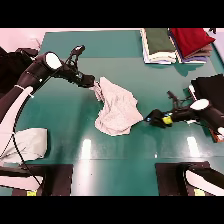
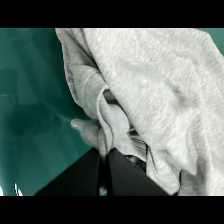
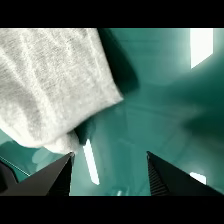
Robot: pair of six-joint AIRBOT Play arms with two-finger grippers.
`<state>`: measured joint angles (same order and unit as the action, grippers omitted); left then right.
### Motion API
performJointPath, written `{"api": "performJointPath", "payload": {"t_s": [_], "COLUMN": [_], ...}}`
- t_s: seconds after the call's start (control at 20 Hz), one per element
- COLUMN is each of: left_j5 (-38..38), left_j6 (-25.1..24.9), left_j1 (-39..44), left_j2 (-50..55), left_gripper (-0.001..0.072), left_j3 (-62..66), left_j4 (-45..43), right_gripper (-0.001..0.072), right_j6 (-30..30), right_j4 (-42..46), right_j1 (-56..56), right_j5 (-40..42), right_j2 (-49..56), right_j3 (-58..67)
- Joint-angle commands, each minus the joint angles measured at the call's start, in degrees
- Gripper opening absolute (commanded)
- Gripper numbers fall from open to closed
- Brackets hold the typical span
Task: Fold the shirts.
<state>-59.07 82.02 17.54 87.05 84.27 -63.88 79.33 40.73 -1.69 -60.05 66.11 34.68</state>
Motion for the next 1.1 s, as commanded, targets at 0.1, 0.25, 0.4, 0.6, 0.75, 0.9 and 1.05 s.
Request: {"api": "performJointPath", "payload": {"t_s": [0.1,0.25,0.4,0.6,0.75,0.9,1.05], "left_j5": [-0.15,-0.17,-0.11,0.07,0.04,0.0,-0.11], "left_j6": [0.0,0.0,0.04,0.0,0.0,-0.2,-1.51], "left_j1": [-0.15,-0.15,-1.88,-7.45,-9.14,-9.11,-9.11], "left_j2": [-0.09,-0.22,-2.45,-11.58,-20.7,-29.92,-38.1], "left_gripper": [0.0024,0.0023,0.0023,0.0023,0.0023,0.0023,0.0023], "left_j3": [0.07,0.07,0.42,2.78,6.56,10.54,14.29], "left_j4": [-0.28,-0.74,-1.31,-2.51,-8.0,-9.64,-9.62], "right_gripper": [0.0373,0.0051,0.0014,0.0014,0.0014,0.0014,0.0014], "right_j6": [-0.96,-2.38,-2.67,-2.69,-2.73,-2.82,-2.86], "right_j4": [-6.47,-5.77,1.92,12.17,13.49,13.49,13.49], "right_j1": [-10.86,-12.48,-11.56,-5.14,1.6,7.54,12.83], "right_j5": [12.57,14.56,12.76,5.53,0.79,-3.72,-7.87], "right_j2": [9.97,11.8,8.37,-2.03,-9.86,-15.76,-20.13], "right_j3": [5.18,10.4,15.45,25.55,35.19,45.16,54.34]}}
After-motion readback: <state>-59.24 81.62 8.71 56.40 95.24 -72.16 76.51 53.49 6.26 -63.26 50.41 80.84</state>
